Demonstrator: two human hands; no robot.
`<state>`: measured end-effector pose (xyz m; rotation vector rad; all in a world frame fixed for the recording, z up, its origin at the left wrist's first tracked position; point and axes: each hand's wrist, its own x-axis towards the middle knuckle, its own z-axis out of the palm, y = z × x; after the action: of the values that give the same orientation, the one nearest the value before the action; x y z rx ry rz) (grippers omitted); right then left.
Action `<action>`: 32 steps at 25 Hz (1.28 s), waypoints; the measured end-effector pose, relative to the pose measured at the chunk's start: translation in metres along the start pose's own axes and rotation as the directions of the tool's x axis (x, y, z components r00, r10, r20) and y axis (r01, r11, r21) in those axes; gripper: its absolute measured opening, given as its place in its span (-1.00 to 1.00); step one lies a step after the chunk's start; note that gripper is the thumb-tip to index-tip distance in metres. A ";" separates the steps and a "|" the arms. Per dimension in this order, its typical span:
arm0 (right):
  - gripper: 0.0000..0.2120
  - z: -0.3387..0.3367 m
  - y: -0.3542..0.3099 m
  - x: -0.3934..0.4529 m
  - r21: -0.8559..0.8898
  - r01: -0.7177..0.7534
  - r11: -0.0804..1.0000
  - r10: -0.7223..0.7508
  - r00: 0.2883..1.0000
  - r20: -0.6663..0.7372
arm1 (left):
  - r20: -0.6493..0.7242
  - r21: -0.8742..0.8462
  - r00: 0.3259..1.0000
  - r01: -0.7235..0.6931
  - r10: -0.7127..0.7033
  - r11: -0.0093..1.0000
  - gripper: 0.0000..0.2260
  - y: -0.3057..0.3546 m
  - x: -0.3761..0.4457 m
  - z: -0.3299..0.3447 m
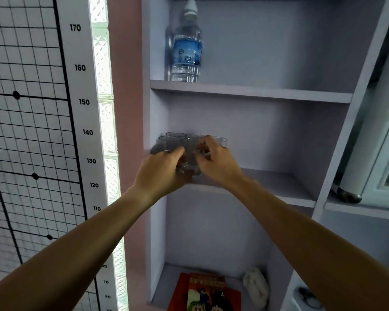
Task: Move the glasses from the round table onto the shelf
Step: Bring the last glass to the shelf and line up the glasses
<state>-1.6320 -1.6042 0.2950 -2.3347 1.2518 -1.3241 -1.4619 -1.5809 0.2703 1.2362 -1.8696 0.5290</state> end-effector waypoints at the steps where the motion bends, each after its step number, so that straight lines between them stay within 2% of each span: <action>1: -0.89 -0.003 0.000 -0.002 -0.014 0.007 1.000 -0.007 1.000 -0.010 | -0.009 0.001 1.000 -0.015 0.015 1.000 -0.64 0.002 0.001 0.000; 6: -0.92 -0.034 0.008 -0.016 -0.052 0.006 0.999 -0.009 0.998 -0.066 | -0.056 -0.099 0.996 -0.070 0.065 0.993 -0.65 0.026 0.008 0.011; 13: -0.93 -0.074 0.030 -0.036 -0.055 -0.128 0.990 0.120 0.983 -0.137 | 0.031 -0.289 0.993 -0.101 0.114 0.952 -0.66 0.067 0.025 0.040; 19: -0.89 -0.081 0.043 -0.038 -0.077 -0.157 0.985 0.147 0.982 -0.115 | 0.086 -0.285 0.989 -0.095 0.124 0.954 -0.65 0.072 0.034 0.052; 23: -0.68 -0.082 0.050 -0.035 -0.072 -0.215 0.974 0.207 0.973 -0.104 | 0.134 -0.276 0.988 -0.034 0.073 0.961 -0.67 0.070 0.040 0.056; 26: -0.57 -0.081 0.054 -0.034 -0.063 -0.239 0.969 0.230 0.966 -0.120 | 0.154 -0.285 0.987 -0.005 0.051 0.958 -0.77 0.070 0.045 0.060; 28: -0.54 -0.078 0.055 -0.034 -0.056 -0.240 0.969 0.230 0.963 -0.137 | 0.166 -0.259 0.986 0.012 0.033 0.966 -0.84 0.072 0.048 0.062; 32: -0.57 -0.075 0.057 -0.033 -0.022 -0.241 0.970 0.236 0.963 -0.133 | 0.161 -0.221 0.987 0.026 0.010 0.975 -0.84 0.075 0.049 0.067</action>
<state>-1.7312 -1.5976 0.2889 -2.0680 1.5540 -1.3988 -1.5650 -1.6240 0.2776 1.1640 -1.9968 0.2119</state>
